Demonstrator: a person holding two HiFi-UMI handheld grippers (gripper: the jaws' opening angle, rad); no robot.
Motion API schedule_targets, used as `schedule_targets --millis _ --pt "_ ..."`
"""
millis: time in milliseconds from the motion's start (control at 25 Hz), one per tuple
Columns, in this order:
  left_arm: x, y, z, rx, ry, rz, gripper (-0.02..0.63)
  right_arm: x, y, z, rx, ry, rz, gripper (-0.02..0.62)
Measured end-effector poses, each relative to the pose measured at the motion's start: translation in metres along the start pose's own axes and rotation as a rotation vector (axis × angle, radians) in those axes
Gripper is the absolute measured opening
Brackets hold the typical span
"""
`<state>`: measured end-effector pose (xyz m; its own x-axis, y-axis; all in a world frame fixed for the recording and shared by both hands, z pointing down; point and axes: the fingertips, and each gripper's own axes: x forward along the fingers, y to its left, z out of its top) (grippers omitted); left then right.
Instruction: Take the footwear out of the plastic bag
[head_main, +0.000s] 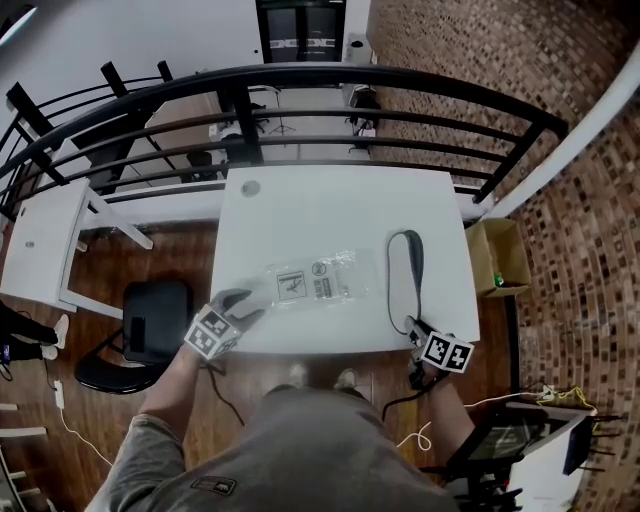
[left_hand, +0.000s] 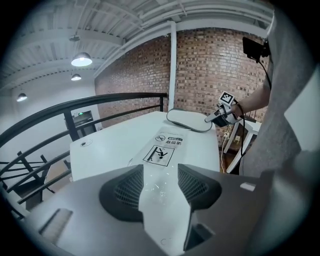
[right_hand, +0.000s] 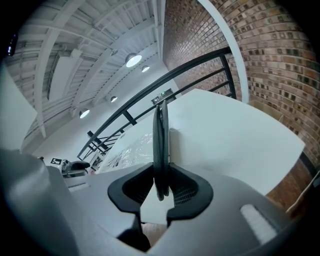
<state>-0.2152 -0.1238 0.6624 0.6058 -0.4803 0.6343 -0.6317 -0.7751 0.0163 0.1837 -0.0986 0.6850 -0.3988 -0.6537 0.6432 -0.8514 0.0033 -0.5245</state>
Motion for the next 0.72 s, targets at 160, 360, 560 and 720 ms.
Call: schedule_targets --millis 160,360,560,720 --pt "0.007 -0.003 0.008 -0.005 -0.031 0.015 0.121 0.004 0.003 -0.002 0.020 0.025 0.039 0.104" --pt "0.013 -0.011 0.014 0.006 -0.042 0.019 0.008 0.009 0.006 -0.002 0.040 0.061 0.084 0.106" --pt "0.013 -0.021 0.028 0.032 -0.039 0.011 0.005 0.012 0.001 -0.001 0.090 0.089 0.098 0.118" --pt "0.013 -0.027 0.033 0.045 -0.039 0.007 0.005 0.016 -0.009 -0.002 0.090 0.110 0.065 0.149"
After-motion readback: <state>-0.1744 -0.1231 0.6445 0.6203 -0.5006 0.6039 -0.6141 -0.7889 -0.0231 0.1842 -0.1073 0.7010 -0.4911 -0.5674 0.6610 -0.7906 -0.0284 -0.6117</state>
